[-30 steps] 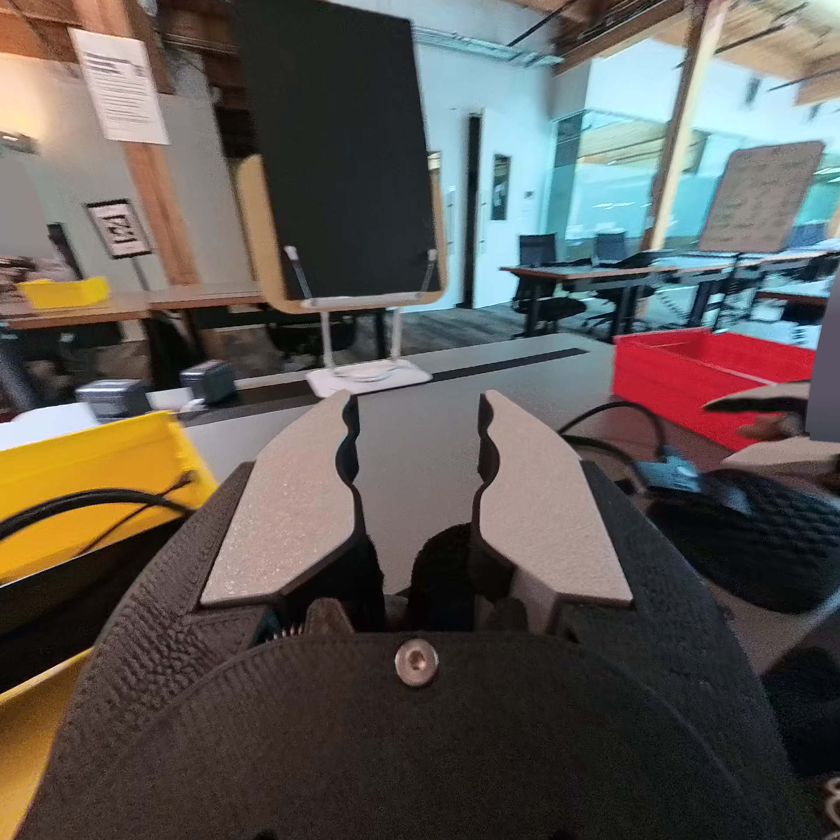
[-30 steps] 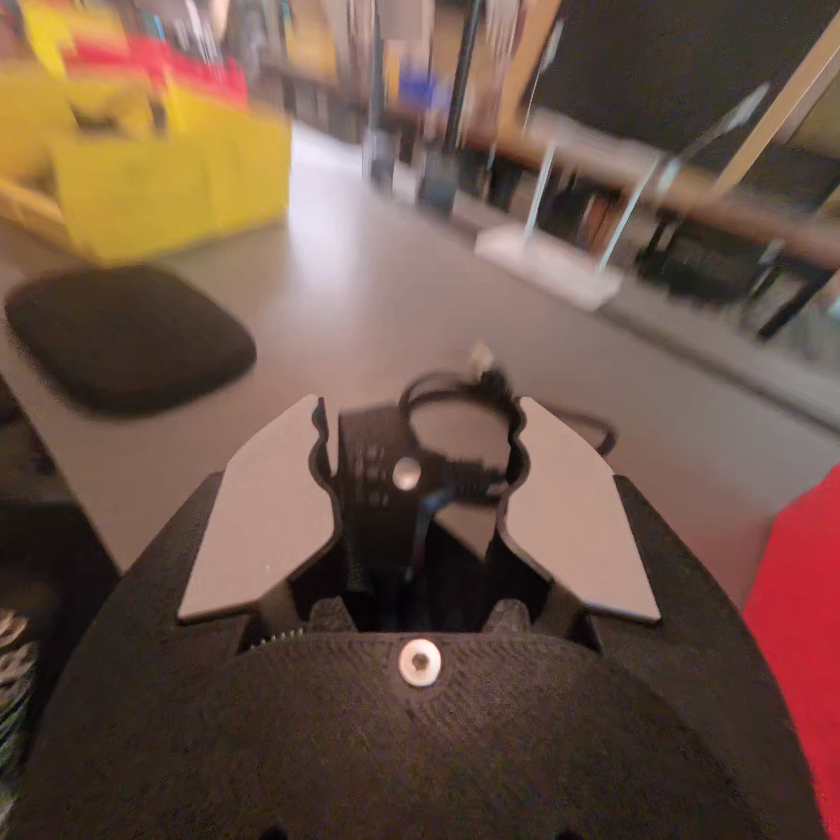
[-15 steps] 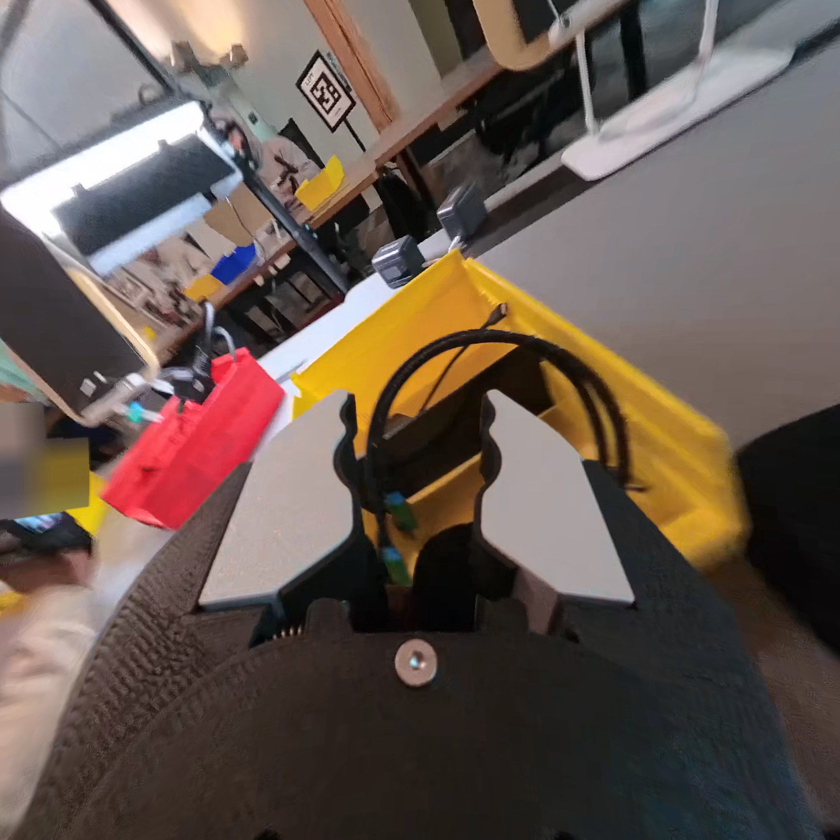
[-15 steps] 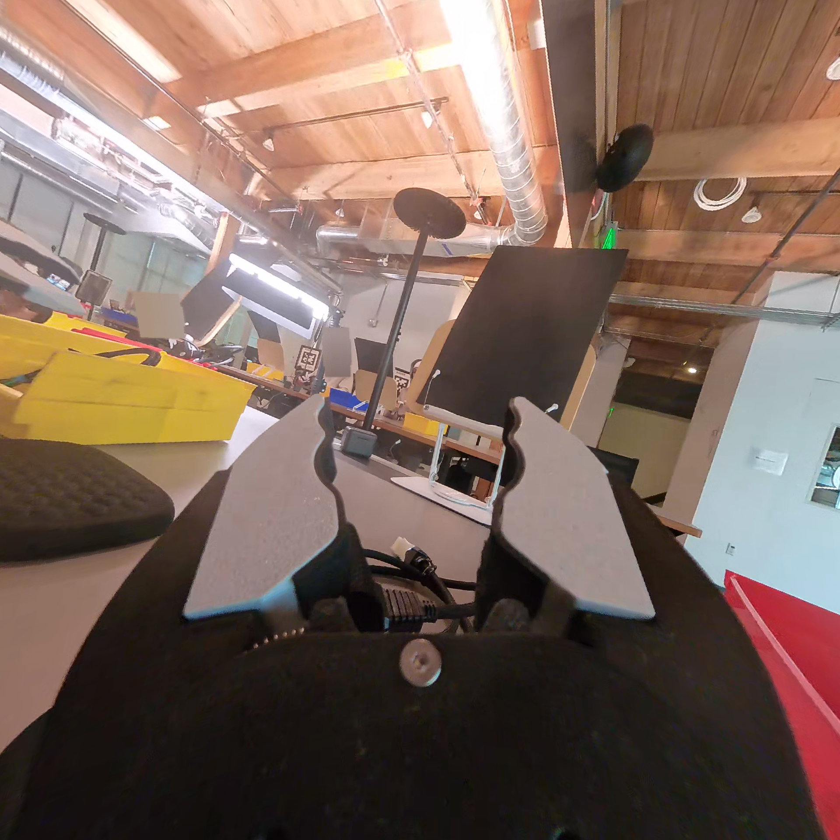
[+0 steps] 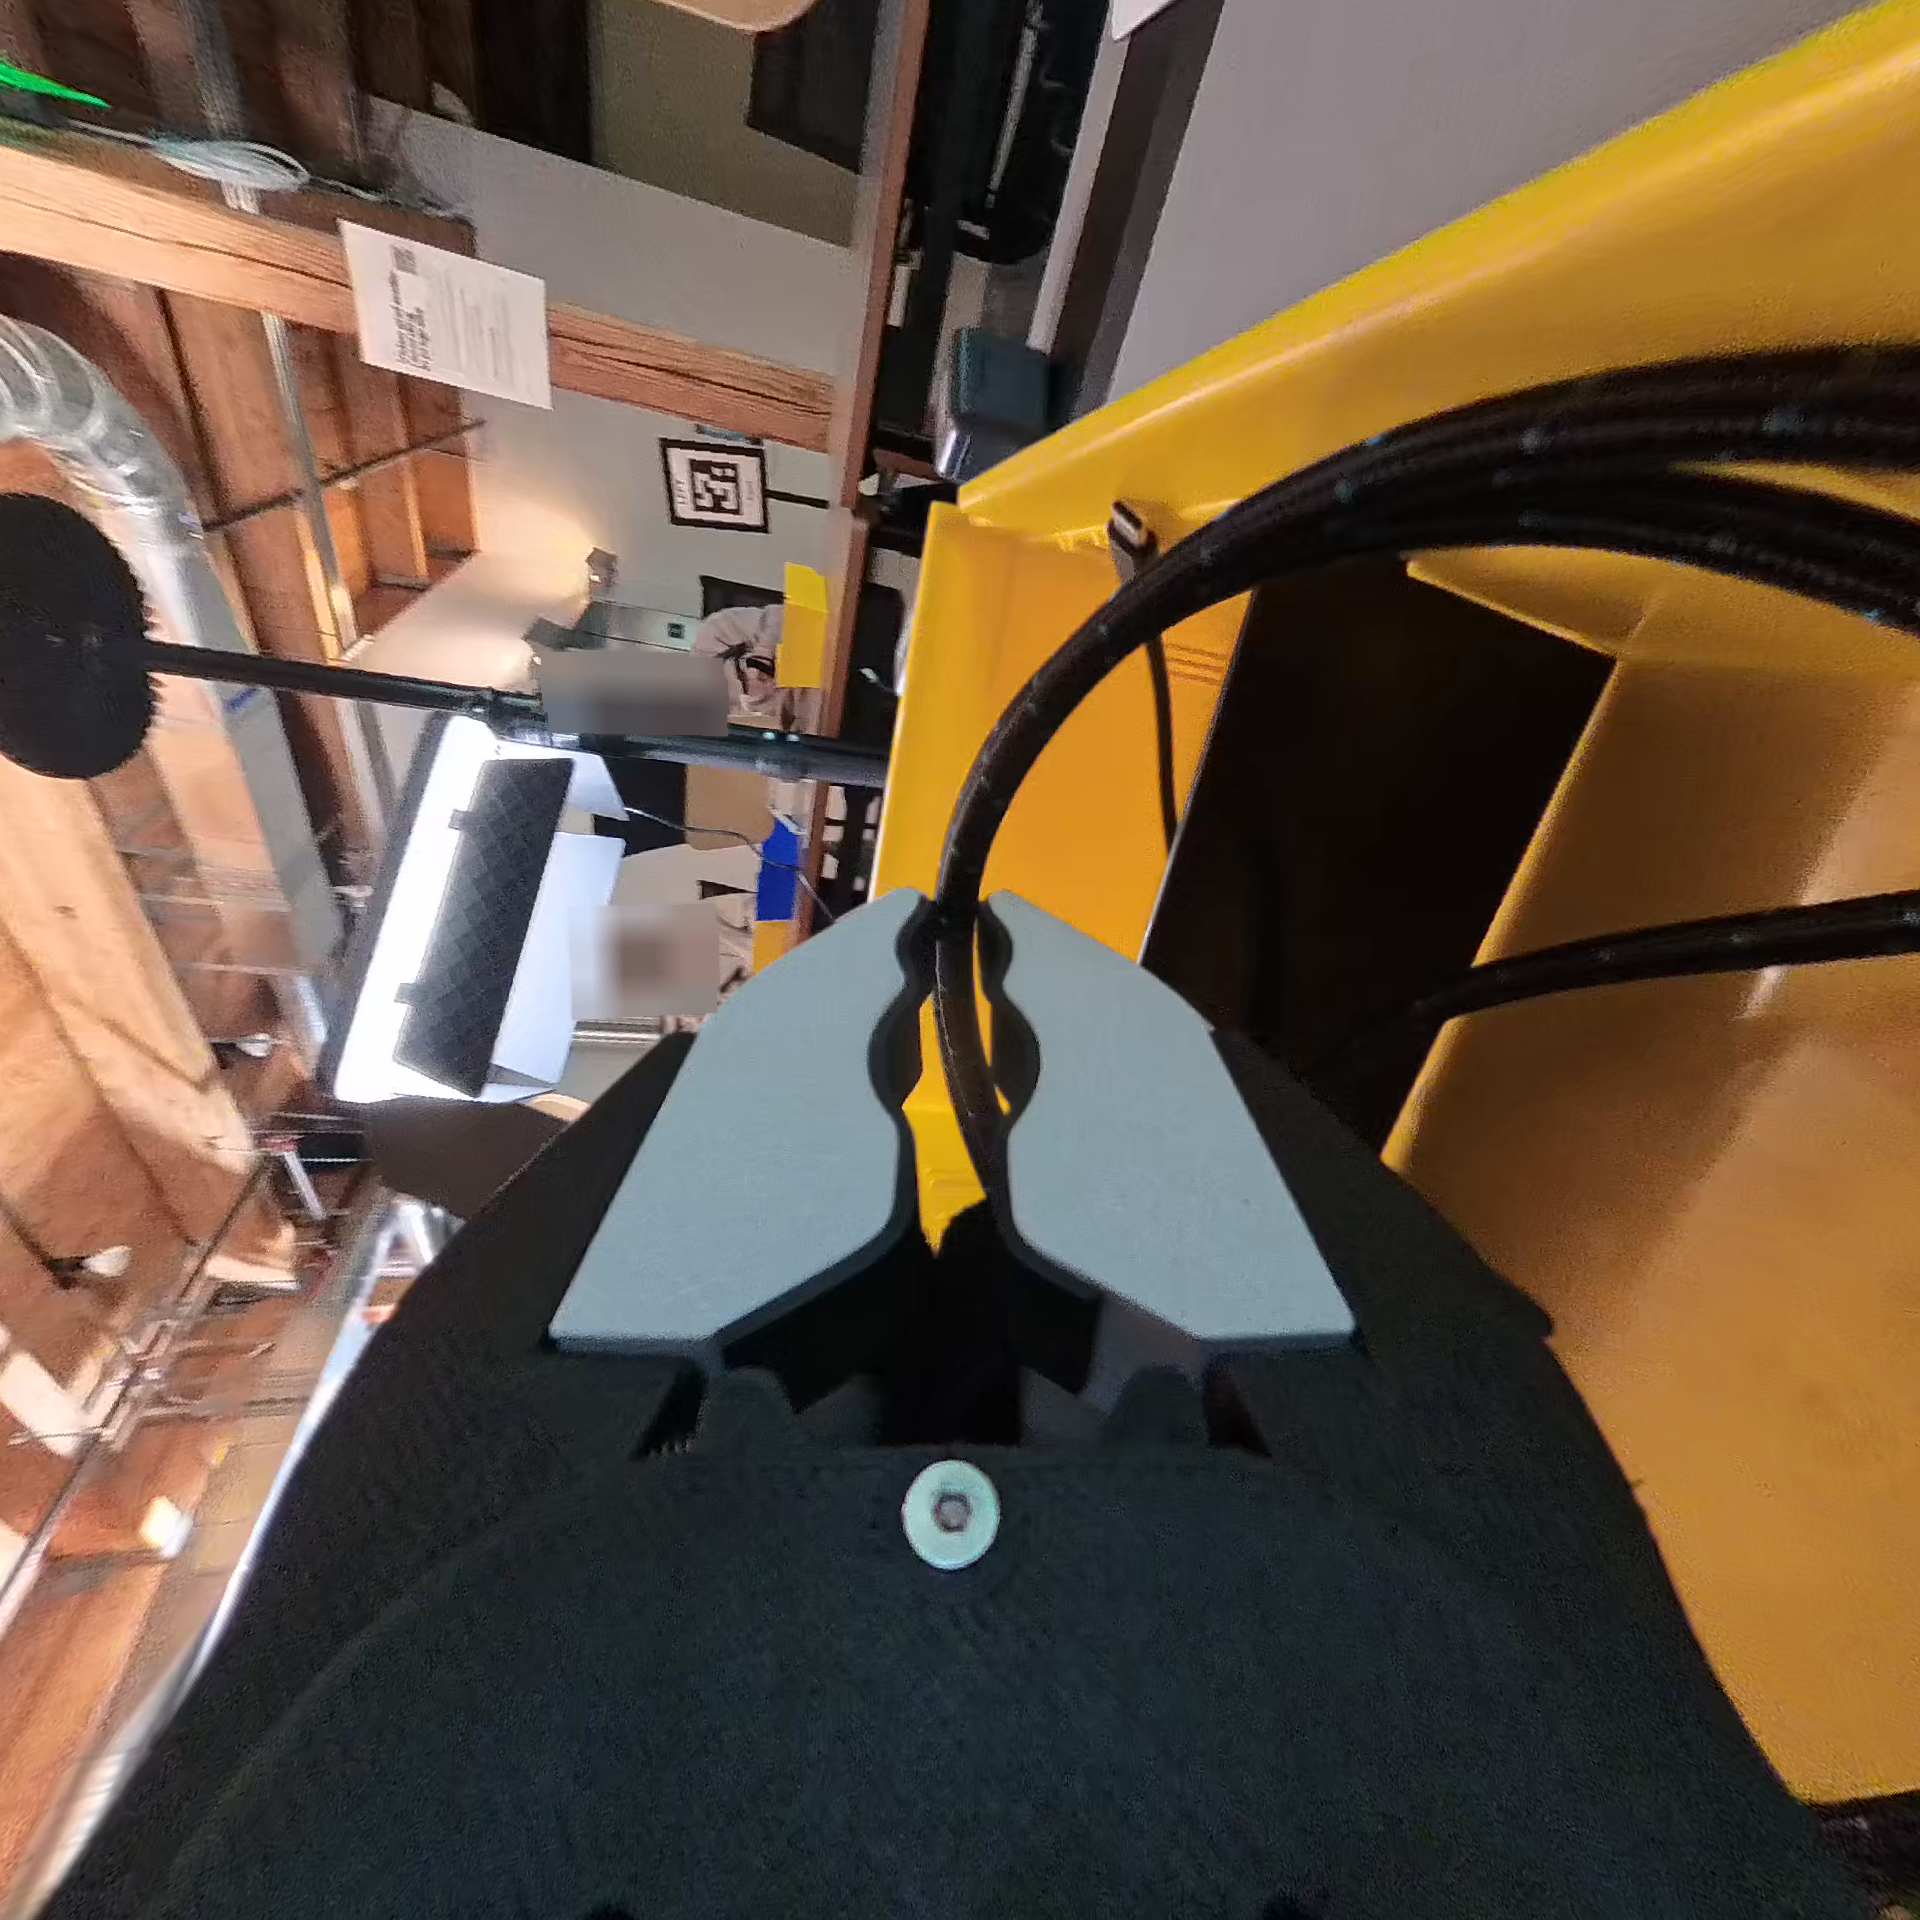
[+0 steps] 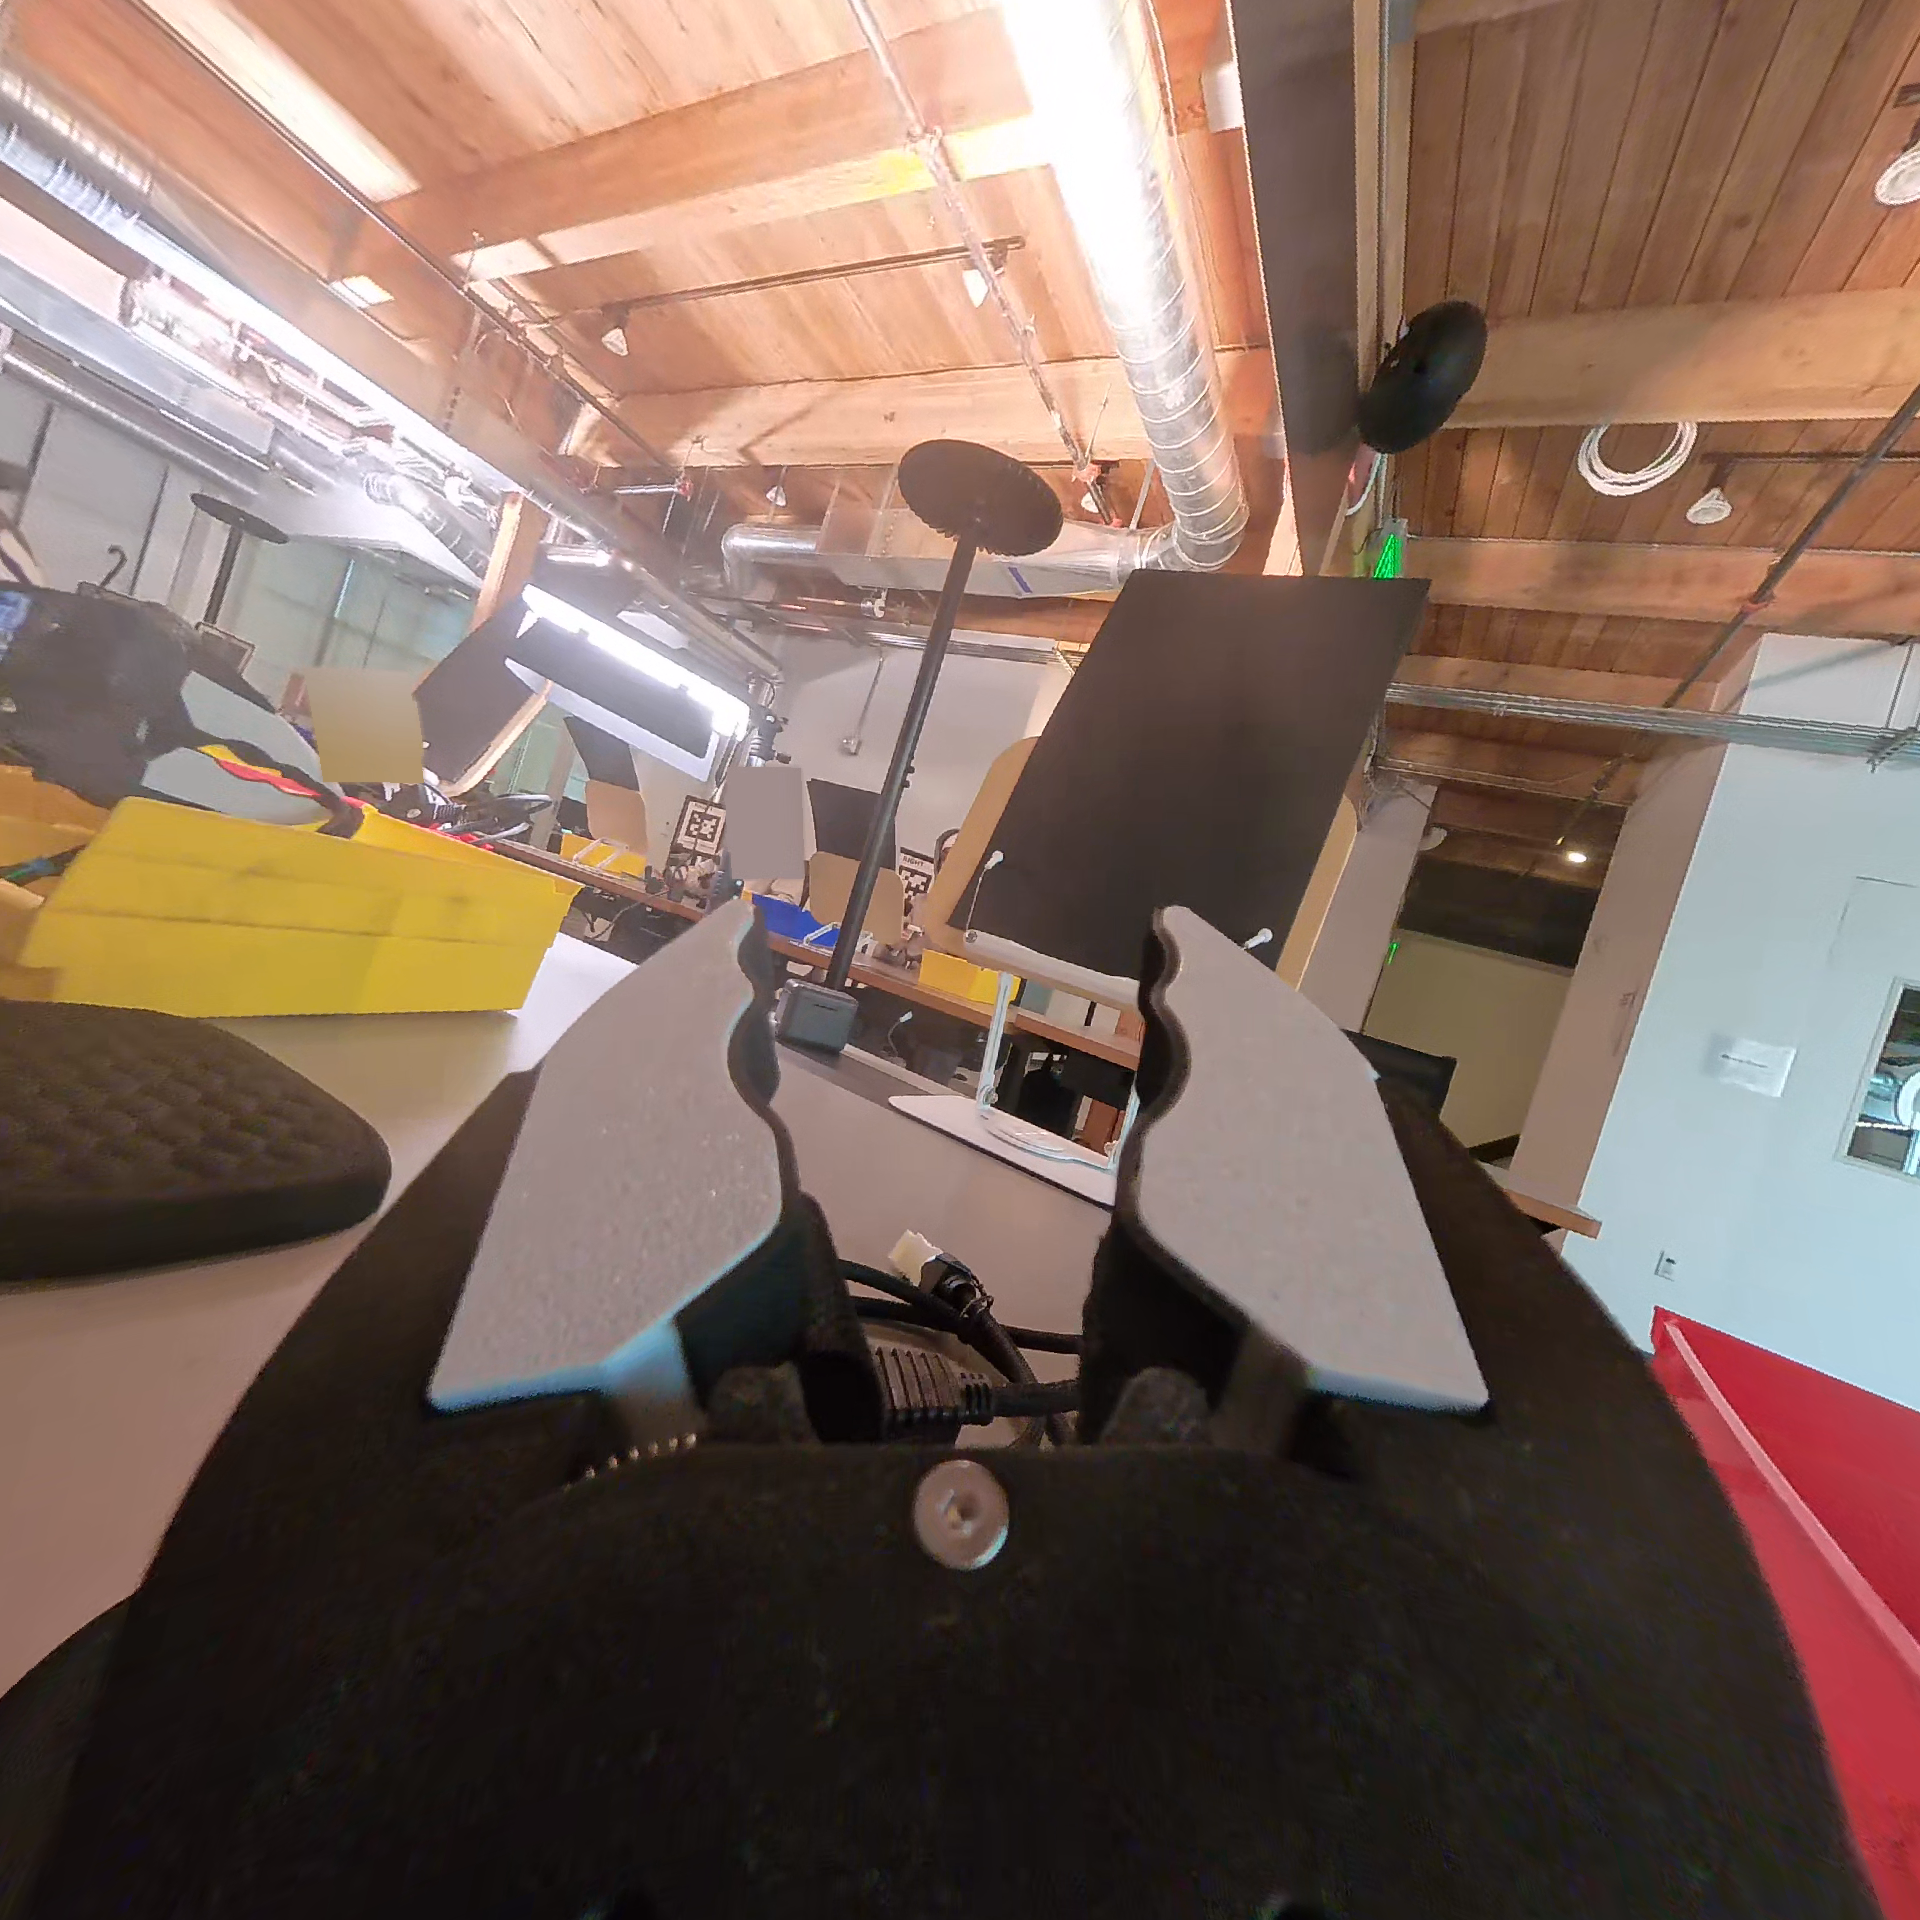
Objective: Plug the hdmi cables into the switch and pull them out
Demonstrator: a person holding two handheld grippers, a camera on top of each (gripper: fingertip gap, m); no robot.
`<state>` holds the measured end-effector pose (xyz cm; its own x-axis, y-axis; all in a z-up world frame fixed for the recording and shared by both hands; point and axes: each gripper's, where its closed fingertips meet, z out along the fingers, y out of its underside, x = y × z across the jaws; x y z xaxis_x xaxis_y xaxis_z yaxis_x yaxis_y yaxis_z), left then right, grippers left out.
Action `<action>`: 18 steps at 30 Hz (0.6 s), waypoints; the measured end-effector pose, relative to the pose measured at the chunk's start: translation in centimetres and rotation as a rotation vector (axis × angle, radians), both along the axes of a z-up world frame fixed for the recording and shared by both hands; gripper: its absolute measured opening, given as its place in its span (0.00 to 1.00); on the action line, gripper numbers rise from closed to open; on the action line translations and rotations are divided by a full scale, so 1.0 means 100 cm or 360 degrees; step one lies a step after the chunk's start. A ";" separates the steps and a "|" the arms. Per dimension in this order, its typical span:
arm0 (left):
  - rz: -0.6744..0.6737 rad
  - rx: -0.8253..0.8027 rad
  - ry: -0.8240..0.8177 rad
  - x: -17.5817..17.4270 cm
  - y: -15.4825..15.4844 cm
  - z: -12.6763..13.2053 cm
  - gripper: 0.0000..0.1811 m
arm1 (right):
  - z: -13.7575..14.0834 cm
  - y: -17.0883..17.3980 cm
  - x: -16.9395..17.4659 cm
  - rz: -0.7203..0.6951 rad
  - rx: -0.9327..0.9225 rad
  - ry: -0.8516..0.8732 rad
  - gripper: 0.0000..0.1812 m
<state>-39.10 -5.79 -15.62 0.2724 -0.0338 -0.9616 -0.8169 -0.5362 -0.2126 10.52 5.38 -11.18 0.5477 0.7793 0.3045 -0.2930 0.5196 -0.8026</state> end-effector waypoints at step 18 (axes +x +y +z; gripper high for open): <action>-0.0203 0.1306 -0.0570 0.043 -0.094 0.183 0.03 | -0.001 0.000 -0.001 -0.0001 -0.0001 -0.0012 0.36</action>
<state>-34.76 -15.16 2.66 0.6011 0.5747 -0.5553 -0.6713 -0.0139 -0.7411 10.39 5.42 -11.25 0.5460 0.7792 0.3079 -0.2867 0.5191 -0.8052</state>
